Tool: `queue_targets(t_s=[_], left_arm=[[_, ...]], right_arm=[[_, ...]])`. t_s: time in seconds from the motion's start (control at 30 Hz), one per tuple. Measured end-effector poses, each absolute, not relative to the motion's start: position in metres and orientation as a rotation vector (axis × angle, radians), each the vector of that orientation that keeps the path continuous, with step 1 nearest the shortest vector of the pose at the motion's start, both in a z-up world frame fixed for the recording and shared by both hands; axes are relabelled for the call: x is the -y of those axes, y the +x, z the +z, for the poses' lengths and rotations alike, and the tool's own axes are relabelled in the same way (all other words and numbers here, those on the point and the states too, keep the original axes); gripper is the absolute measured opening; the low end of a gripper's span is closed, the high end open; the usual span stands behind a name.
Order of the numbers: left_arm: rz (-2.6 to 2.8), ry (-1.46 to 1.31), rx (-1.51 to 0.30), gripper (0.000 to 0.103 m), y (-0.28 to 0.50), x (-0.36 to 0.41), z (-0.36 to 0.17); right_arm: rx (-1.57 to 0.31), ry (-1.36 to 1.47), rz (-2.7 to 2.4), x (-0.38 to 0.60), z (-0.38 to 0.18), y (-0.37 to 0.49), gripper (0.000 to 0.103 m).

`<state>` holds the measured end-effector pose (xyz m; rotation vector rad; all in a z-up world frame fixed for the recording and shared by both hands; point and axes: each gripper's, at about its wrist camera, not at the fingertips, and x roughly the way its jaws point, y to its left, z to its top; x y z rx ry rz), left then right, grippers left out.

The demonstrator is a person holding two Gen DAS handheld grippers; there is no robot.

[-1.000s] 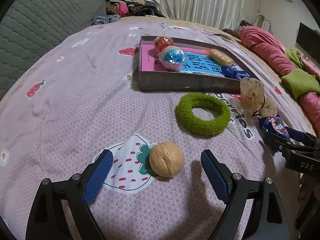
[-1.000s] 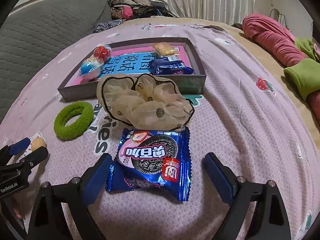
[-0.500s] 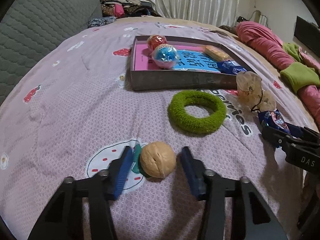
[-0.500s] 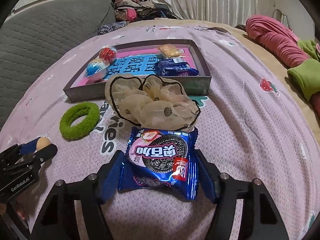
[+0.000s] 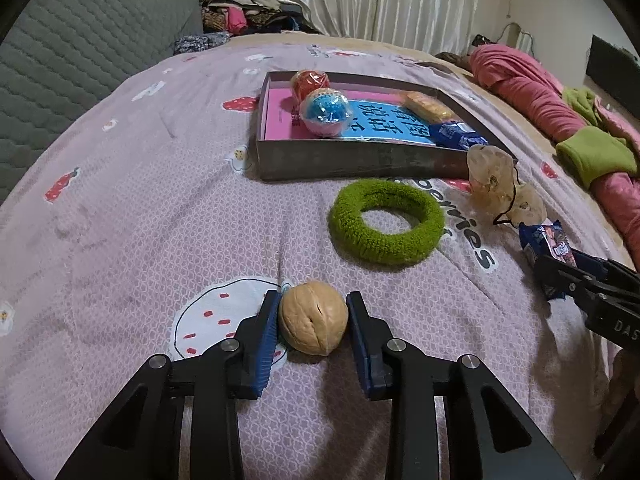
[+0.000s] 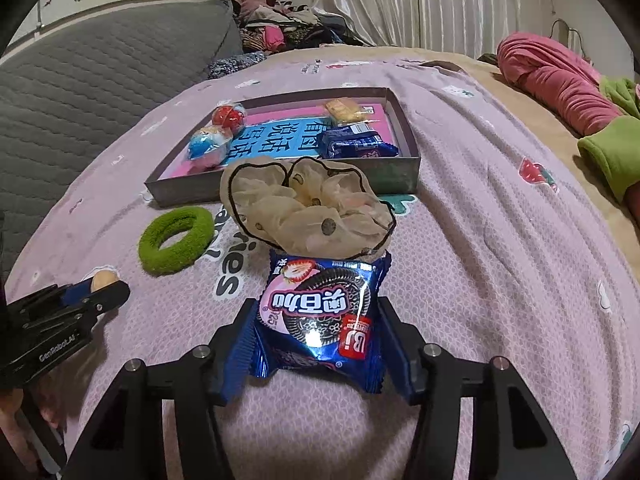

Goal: Organize objects

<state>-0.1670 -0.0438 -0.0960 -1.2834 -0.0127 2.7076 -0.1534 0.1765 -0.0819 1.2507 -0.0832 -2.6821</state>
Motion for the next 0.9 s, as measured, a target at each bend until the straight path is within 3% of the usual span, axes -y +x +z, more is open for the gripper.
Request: queue_targets(t_s=[0.9], left_arm=[[2.683,-1.132,-0.070,0.034,-0.118,0.004,-0.053]], right_arm=[[0.090,1.126,-2.683,-0.175,-0.039,-0.096,0.057]])
